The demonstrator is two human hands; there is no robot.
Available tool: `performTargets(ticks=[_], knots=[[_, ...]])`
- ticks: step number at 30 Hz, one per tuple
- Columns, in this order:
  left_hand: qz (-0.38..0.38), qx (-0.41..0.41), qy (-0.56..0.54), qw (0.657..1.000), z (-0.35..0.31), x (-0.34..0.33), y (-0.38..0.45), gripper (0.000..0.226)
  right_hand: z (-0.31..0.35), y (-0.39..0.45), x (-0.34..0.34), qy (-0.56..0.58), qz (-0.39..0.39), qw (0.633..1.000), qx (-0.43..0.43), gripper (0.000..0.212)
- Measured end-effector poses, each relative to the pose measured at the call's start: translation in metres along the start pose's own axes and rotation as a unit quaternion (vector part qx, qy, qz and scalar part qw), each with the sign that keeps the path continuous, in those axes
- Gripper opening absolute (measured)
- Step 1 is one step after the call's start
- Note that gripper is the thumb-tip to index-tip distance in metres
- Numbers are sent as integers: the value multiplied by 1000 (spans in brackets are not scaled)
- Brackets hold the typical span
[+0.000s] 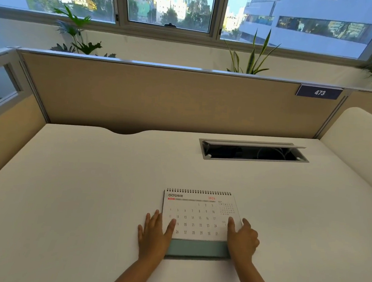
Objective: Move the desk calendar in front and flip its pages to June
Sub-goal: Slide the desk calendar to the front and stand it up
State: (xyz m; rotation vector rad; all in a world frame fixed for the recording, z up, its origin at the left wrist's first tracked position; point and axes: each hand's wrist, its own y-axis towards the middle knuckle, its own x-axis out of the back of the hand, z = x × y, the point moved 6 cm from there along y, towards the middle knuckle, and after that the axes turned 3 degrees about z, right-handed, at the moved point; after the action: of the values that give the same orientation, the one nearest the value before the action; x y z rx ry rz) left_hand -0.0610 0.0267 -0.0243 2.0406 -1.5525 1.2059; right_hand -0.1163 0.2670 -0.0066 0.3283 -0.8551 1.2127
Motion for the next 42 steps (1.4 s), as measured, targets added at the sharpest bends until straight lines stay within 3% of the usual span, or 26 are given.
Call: performTargets(ticks=[3, 5, 9, 11, 16, 20, 24, 30, 33, 38, 42], knots=[[6, 35, -90, 995, 0, 7, 4, 63, 4, 2, 2, 63, -4, 998, -11, 63], [9, 51, -210, 976, -4, 16, 3, 70, 8, 4, 3, 114, -5, 993, -2, 64], [-58, 32, -331, 941, 1, 36, 7, 72, 28, 1, 4, 218, 6, 974, 64, 80], [-93, 30, -366, 926, -4, 53, 3, 76, 42, -3, 11, 267, 12, 959, 94, 70], [-102, -3, -449, 887, -19, 78, -8, 38, 69, -9, 18, 319, 57, 934, 151, 58], [-100, -12, -480, 872, -17, 81, -14, 42, 77, -14, 18, 322, 79, 926, 179, 37], [-91, -22, -480, 872, -18, 89, -14, 42, 74, -14, 13, 338, 95, 918, 183, 54], [-92, -40, -461, 882, -16, 93, -17, 29, 69, -19, 7, 345, 123, 909, 198, 46], [-93, -42, -455, 885, -11, 85, -17, 27, 59, -20, 2, 344, 138, 907, 200, 55], [-85, -57, -459, 882, -1, 70, -19, 44, 49, -22, -5, 319, 154, 914, 198, 50], [-60, -61, -395, 915, 10, 60, -16, 31, 50, -25, -9, 280, 171, 924, 197, 67]])
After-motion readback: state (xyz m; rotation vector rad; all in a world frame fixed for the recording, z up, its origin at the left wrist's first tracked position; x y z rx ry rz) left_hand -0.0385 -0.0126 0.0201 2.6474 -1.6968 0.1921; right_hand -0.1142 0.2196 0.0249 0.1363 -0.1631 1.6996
